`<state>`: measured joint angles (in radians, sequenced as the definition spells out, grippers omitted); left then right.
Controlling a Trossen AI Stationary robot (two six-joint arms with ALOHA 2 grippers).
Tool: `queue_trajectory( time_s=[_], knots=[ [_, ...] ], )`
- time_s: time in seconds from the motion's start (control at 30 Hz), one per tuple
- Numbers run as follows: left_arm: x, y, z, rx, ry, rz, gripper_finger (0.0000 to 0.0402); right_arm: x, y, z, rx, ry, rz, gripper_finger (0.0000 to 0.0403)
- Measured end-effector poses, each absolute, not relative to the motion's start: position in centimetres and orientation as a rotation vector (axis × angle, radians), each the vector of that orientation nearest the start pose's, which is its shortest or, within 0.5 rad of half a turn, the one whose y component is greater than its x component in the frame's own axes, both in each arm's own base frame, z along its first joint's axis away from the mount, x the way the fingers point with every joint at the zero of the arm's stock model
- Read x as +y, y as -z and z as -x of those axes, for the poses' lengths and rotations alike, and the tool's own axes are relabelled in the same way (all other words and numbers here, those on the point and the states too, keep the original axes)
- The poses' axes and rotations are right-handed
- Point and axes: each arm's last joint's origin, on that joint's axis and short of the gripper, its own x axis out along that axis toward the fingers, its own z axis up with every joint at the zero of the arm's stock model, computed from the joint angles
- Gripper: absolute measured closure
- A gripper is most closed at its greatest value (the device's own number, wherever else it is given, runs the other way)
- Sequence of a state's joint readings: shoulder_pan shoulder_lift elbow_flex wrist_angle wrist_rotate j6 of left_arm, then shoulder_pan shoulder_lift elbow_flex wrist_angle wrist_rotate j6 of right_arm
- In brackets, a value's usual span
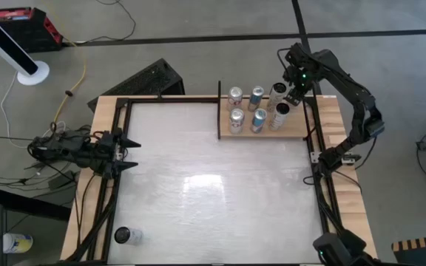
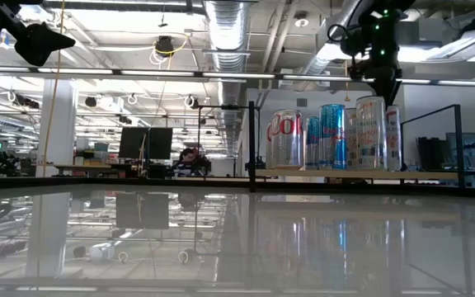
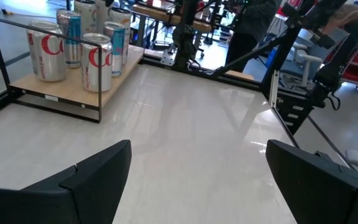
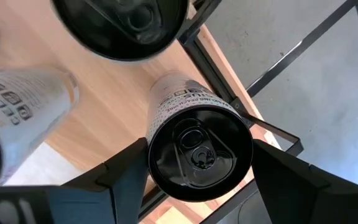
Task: Place canned beverage on shelf
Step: Put the right black can on the shelf, then put the black can on the shelf
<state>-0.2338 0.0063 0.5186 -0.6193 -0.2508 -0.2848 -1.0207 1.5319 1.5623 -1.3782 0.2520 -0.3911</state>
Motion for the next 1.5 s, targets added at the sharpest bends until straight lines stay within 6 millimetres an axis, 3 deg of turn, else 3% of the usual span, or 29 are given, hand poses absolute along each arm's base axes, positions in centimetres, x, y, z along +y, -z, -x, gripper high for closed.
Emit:
queue_trajectory(
  time_s=[0.27, 1.07, 1.5],
  knots=[
    [-0.12, -26.73, -3.61, 0.101, -0.032, 0.259, 0.0045, -24.76, -33.45, -13.39, 1.516, 0.765, -0.256, 0.0122],
    [-0.12, -26.73, -3.61, 0.101, -0.032, 0.259, 0.0045, -24.69, -33.43, -13.38, 1.522, 0.730, -0.247, 0.0120],
    [-0.12, -26.73, -3.61, 0.101, -0.032, 0.258, 0.0045, -24.71, -33.34, -13.35, 1.536, 0.731, -0.239, 0.0063]
  ],
)
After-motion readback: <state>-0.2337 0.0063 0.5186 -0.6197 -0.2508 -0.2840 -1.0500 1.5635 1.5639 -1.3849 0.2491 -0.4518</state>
